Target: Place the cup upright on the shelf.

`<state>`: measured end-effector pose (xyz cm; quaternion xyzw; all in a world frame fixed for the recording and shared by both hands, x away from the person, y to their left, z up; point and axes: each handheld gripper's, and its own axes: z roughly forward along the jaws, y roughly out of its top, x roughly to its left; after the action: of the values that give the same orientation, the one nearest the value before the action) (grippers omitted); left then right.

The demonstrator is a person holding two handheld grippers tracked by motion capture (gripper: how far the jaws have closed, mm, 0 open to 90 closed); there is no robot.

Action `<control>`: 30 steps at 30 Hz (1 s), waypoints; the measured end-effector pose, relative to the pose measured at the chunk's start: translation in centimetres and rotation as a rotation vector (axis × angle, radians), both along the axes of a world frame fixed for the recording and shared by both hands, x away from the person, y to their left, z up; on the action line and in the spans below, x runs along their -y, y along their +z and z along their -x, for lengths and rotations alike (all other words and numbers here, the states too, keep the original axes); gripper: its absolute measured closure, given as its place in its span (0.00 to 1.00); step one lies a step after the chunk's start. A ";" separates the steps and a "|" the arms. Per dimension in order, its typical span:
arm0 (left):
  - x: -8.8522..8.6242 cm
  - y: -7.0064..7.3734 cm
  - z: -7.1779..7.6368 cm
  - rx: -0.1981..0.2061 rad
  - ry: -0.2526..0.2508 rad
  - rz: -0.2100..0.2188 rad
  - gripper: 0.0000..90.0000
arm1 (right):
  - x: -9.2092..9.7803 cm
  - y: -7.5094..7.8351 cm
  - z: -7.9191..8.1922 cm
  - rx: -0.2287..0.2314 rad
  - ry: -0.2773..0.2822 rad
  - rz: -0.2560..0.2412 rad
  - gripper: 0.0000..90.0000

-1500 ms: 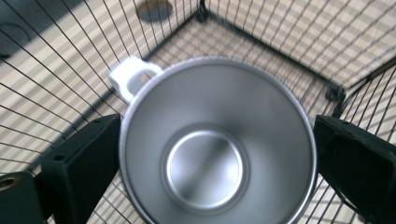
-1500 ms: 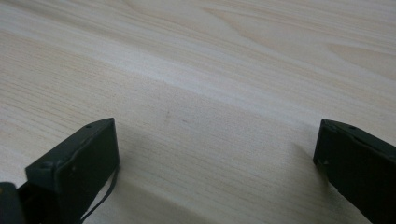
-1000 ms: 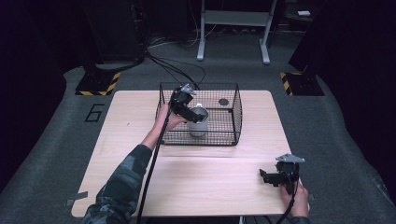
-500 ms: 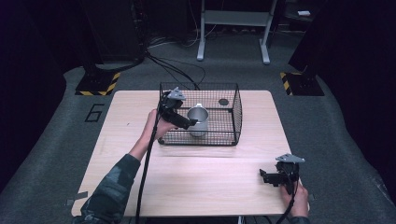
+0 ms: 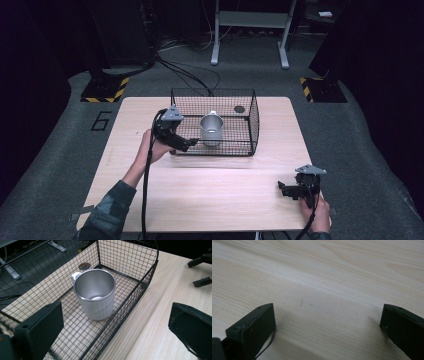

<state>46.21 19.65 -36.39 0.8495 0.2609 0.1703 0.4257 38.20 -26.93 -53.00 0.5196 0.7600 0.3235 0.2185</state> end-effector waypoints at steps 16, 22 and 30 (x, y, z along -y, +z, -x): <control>-5.5 -4.9 5.6 -0.001 0.101 0.004 0.00 | -0.1 0.0 0.0 0.005 -0.009 -0.004 0.00; -8.0 -8.5 6.8 -0.039 0.175 0.010 0.00 | -0.1 0.0 0.0 0.005 -0.005 0.002 0.00; -10.2 -13.0 7.6 -0.107 0.258 -0.008 0.00 | -0.1 0.0 0.0 0.005 -0.005 0.003 0.00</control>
<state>38.62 29.90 -49.39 0.8185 0.3896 0.1792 0.3823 38.17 -26.85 -53.02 0.5204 0.7586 0.3231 0.2218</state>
